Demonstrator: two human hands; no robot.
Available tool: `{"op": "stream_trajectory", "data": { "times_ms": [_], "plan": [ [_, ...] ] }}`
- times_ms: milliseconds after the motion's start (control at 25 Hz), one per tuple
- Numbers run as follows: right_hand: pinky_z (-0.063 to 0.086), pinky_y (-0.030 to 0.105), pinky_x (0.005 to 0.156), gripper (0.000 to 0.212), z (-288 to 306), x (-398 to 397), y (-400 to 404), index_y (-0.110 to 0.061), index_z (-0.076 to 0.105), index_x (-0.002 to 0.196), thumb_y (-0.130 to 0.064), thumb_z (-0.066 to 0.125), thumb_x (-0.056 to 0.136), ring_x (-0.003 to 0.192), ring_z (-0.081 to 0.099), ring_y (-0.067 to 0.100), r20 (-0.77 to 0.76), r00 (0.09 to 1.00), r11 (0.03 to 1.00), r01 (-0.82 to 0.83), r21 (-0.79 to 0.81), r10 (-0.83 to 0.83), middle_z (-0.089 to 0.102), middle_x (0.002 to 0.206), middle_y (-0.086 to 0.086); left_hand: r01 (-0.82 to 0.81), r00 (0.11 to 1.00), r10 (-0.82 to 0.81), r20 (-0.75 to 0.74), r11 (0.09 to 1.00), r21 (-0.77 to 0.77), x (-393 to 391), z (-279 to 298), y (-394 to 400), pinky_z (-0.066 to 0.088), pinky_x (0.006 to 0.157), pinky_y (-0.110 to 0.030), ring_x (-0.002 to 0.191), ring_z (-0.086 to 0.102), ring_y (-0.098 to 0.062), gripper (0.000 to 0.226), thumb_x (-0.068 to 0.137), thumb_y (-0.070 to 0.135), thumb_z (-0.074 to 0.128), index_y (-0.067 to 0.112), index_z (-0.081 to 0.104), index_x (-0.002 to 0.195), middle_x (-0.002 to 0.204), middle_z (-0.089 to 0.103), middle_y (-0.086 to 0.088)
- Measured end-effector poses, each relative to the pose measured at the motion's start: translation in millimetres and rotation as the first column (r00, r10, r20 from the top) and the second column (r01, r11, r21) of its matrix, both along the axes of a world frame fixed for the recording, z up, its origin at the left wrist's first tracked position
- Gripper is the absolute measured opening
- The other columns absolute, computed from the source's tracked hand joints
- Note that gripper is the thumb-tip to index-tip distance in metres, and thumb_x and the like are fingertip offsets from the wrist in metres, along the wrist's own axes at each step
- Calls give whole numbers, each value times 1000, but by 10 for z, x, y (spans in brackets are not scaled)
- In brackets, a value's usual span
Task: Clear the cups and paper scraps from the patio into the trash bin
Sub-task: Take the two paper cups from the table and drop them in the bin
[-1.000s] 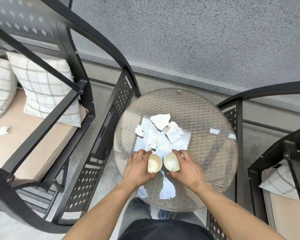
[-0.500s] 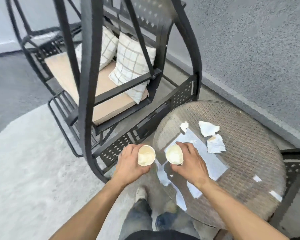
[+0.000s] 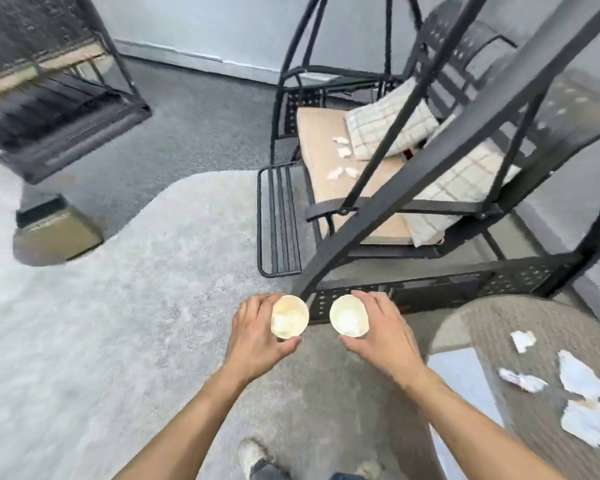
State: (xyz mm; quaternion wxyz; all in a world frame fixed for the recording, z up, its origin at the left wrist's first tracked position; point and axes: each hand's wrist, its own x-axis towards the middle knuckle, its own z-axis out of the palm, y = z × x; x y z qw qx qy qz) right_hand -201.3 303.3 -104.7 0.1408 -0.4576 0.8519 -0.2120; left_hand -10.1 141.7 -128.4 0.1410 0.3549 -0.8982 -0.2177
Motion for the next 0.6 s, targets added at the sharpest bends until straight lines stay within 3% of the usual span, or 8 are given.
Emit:
{"op": "stream_trajectory", "data": {
  "times_ms": [280,480,600],
  "plan": [
    [48,36,90,86,271,1237,-1483,-34,33,137,-58,72,64,115,46,15,-74,944,943,-325,-69,320,41,126,-9,-342,936,339,-89,939,-18,1631,224,-805,36,98,-34,119,32,-14,83,65,62,70,33,39,135,121,39,5],
    [47,40,93,86,349,1994,-2261,-36,31,137,-63,68,65,120,43,15,-88,865,864,-500,-63,494,40,131,-11,-544,831,538,-139,839,-6,2542,254,-1142,36,99,-34,119,33,-16,80,62,61,67,32,40,132,118,39,5],
    [43,35,95,86,335,2374,-2638,-35,32,139,-61,69,66,122,42,15,-70,805,803,-593,-60,590,39,133,-10,-641,757,632,-166,768,-1,2932,227,-1229,38,97,-35,116,33,-14,79,63,63,68,35,39,131,118,38,6]
  ]
}}
